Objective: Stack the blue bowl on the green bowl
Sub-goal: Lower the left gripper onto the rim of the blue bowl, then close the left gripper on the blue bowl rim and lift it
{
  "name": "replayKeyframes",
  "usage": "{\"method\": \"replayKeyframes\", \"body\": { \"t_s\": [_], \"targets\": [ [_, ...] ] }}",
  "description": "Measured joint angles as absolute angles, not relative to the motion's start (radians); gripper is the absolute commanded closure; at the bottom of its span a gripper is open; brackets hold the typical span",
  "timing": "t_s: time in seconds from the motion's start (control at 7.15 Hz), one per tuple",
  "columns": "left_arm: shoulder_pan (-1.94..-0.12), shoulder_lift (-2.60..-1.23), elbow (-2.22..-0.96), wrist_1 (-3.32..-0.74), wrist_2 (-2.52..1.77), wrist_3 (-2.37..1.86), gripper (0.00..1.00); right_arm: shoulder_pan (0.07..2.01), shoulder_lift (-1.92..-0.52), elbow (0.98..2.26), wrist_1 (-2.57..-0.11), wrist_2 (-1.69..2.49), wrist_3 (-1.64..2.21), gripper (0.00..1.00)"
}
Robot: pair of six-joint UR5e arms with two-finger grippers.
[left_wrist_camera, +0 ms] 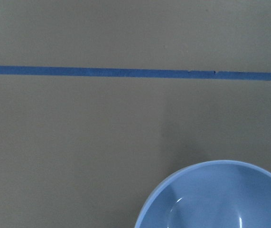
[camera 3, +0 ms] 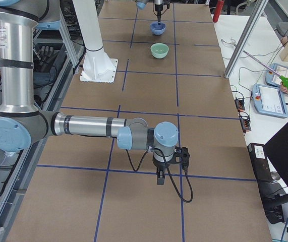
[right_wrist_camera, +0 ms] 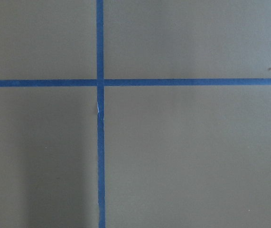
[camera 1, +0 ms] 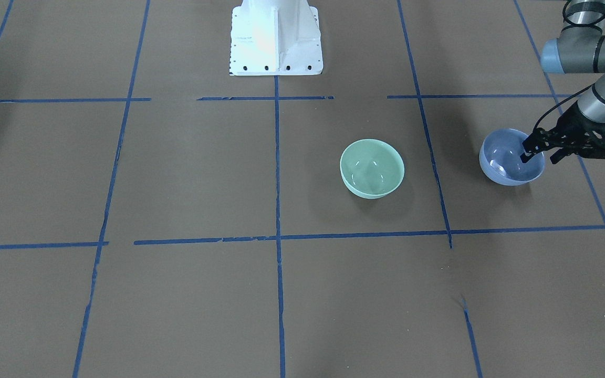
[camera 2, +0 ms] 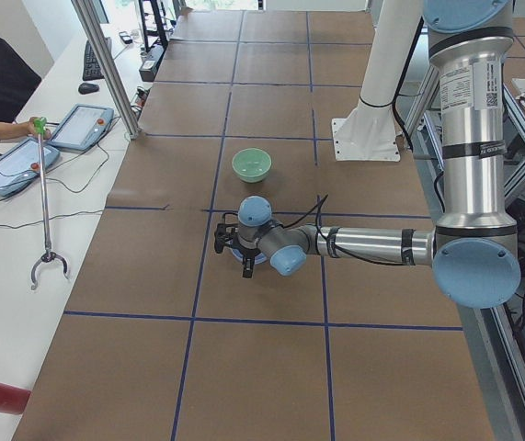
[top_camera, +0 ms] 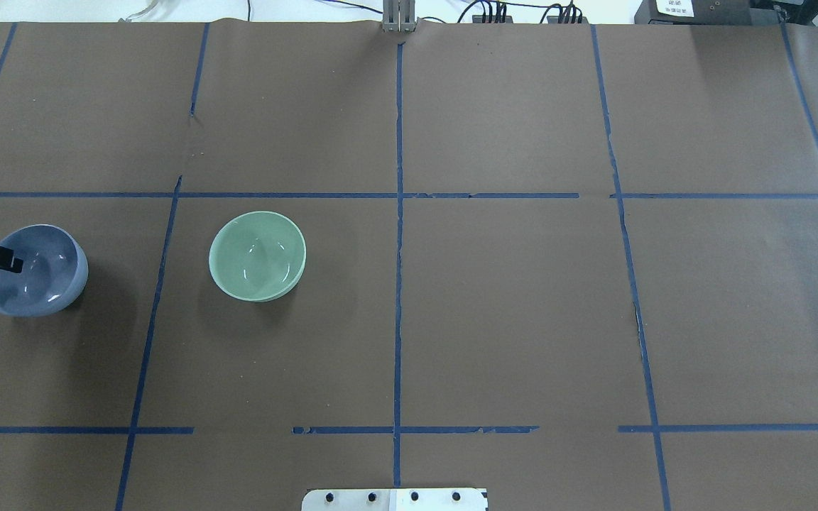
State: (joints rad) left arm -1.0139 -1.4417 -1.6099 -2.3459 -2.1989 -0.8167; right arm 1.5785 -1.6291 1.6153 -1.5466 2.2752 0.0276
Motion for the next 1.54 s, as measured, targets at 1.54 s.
{"method": "replayKeyframes", "body": {
  "t_s": [1.54],
  "targets": [
    [-1.209,-1.327,-1.977,-2.056,-2.37,-0.617,1.0,1.578,-1.629,1.615,-1.547,2.276,0.028,0.0]
  ]
}}
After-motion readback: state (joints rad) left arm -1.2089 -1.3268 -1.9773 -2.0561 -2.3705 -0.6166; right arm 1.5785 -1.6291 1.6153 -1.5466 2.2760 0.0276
